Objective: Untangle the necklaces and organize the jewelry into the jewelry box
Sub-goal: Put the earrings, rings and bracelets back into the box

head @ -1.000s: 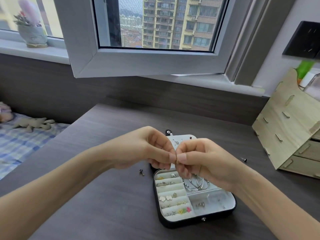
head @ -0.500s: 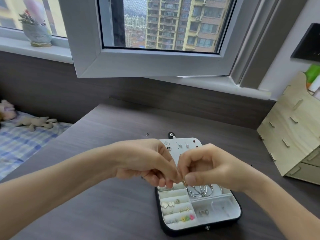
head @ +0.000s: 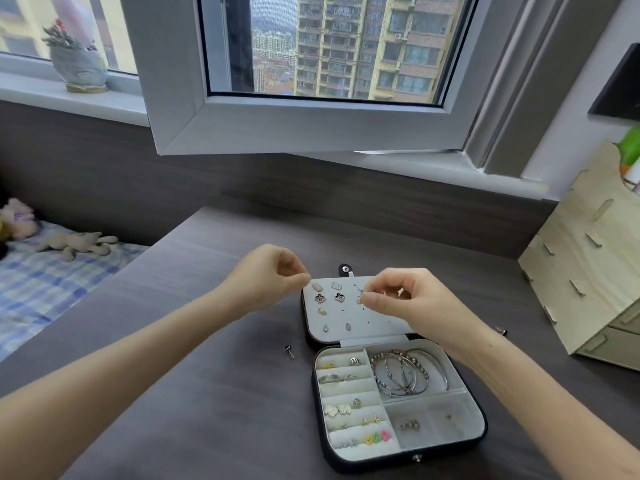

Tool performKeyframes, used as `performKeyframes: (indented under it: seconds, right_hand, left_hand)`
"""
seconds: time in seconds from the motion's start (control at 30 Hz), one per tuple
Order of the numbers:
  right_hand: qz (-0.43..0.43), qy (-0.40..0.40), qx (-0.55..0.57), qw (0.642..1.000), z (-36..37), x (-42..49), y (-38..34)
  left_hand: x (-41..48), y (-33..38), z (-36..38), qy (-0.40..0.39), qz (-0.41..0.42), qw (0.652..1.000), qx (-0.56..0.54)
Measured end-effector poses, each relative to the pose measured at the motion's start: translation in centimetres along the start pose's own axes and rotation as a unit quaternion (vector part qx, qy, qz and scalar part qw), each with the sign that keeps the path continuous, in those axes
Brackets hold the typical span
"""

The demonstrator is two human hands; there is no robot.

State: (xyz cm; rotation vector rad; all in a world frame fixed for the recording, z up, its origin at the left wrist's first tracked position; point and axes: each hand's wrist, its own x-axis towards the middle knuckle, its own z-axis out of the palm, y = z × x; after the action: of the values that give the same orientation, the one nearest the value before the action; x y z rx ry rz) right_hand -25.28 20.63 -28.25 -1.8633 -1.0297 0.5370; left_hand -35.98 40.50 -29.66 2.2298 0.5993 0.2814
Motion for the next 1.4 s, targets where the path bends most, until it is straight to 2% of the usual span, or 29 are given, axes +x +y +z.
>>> performKeyframes:
  seconds: [0.13,0.33,0.5,0.6,0.73,0.83,0.93,1.07,1.13,1.27,1.33,1.4]
  right_hand:
    - [-0.003,0.017,-0.12,0.993,0.2,0.9,0.7]
    - [0.002,-0.01,-0.215,0.977,0.8,2.0,1.3]
    - [-0.01,0.003,-0.243,0.97,1.1,2.3,0.9]
    - [-0.021,0.007,-0.258,0.966,1.2,2.3,0.6]
    - [-0.053,0.034,-0.299,0.952,1.1,2.1,0.1]
    - [-0.091,0.101,-0.379,0.915,1.7,2.0,0.1]
    - [-0.191,0.202,-0.443,0.852,2.1,1.6,0.0]
    - [-0.25,0.281,-0.494,0.784,1.2,0.5,-0.1]
    - [-0.279,0.281,-0.498,0.771,0.7,-0.1,0.1]
    - [-0.343,0.246,-0.466,0.777,0.4,-1.0,1.2]
    - [-0.37,0.24,-0.476,0.761,0.2,-1.5,1.8]
    - [-0.396,0.256,-0.483,0.738,0.4,-2.0,2.4]
  left_hand:
    - [1.1,-0.7,1.0,-0.017,0.022,0.998,0.061]
    - [1.1,-0.4,1.3,0.004,0.056,0.995,0.083]
    - [1.0,0.1,0.7,0.044,0.021,0.997,-0.056]
    - [0.7,0.5,0.0,0.026,-0.005,0.985,-0.173]
    - [-0.1,1.1,-1.0,-0.005,0.004,0.959,-0.283]
    - [-0.6,1.5,-1.7,-0.037,0.009,0.94,-0.338]
    - [-1.1,1.6,-2.1,-0.073,0.009,0.924,-0.375]
    - [-1.6,1.9,-2.4,-0.132,0.017,0.906,-0.401]
    - [-1.8,2.1,-2.6,-0.184,0.03,0.901,-0.391]
    - [-2.1,2.7,-2.5,-0.275,0.065,0.897,-0.341]
    - [-2.0,2.9,-2.1,-0.274,0.077,0.91,-0.301]
    - [-1.6,2.7,-1.4,-0.247,0.101,0.939,-0.217]
